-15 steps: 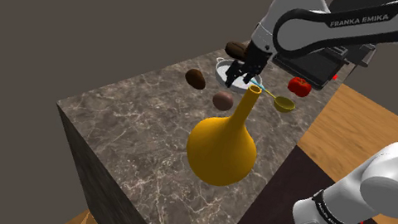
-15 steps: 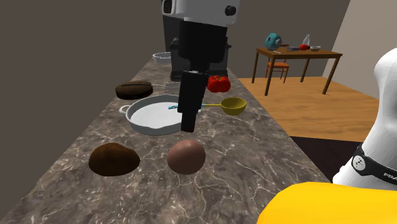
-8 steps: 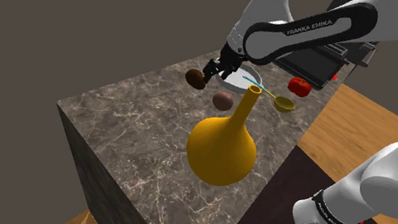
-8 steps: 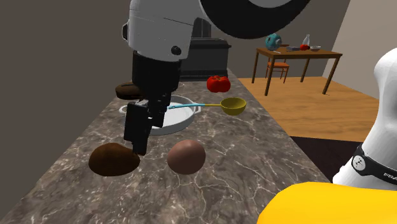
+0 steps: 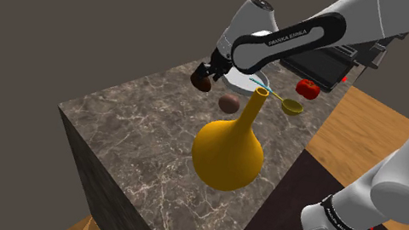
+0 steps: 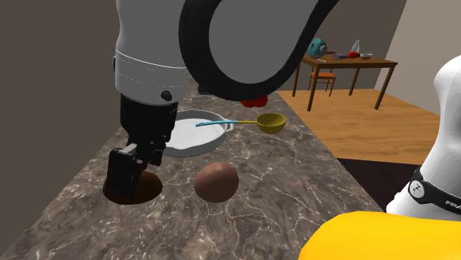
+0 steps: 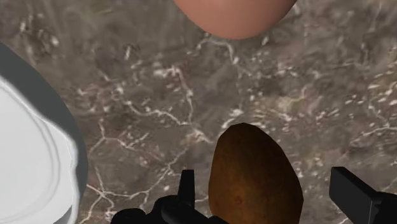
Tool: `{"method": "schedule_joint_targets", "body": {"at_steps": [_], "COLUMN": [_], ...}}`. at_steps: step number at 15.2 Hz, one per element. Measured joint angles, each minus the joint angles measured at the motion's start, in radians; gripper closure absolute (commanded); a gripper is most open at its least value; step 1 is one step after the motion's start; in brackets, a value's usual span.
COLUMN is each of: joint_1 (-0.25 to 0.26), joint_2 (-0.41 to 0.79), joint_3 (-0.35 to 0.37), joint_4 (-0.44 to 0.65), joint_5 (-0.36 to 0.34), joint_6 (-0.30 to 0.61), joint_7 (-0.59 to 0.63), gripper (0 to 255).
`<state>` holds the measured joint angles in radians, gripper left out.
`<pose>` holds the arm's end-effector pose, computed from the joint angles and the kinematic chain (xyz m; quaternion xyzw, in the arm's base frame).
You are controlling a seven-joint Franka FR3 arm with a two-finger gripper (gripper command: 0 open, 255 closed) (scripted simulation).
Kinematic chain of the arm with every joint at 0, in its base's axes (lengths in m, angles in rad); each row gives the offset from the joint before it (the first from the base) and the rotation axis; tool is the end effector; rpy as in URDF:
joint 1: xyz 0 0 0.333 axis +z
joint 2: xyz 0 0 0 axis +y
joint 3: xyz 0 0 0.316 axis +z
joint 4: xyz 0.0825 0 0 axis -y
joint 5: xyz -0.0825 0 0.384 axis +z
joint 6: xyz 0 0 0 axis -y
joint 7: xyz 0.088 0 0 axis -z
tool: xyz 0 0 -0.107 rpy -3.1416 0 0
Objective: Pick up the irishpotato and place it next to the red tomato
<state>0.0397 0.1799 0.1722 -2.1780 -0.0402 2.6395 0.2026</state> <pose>0.5686 0.1216 0.3386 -0.9897 -0.0172 -0.1382 0.0320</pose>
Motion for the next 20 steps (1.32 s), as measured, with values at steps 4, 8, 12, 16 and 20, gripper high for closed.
{"method": "schedule_joint_targets", "body": {"at_steps": [4, 8, 12, 16, 20], "joint_1": [0.006, 0.007, 0.006, 0.006, 0.006], "joint_2": [0.049, 0.062, 0.062, 0.062, 0.063], "joint_3": [-0.006, -0.007, -0.008, -0.008, -0.008], "joint_4": [0.012, 0.017, 0.018, 0.018, 0.018], "joint_5": [-0.017, -0.02, -0.021, -0.021, -0.021], "joint_6": [0.037, 0.045, 0.045, 0.045, 0.045], "joint_7": [0.013, 0.014, 0.014, 0.013, 0.013], "gripper": [0, 0, 255, 255, 255]}}
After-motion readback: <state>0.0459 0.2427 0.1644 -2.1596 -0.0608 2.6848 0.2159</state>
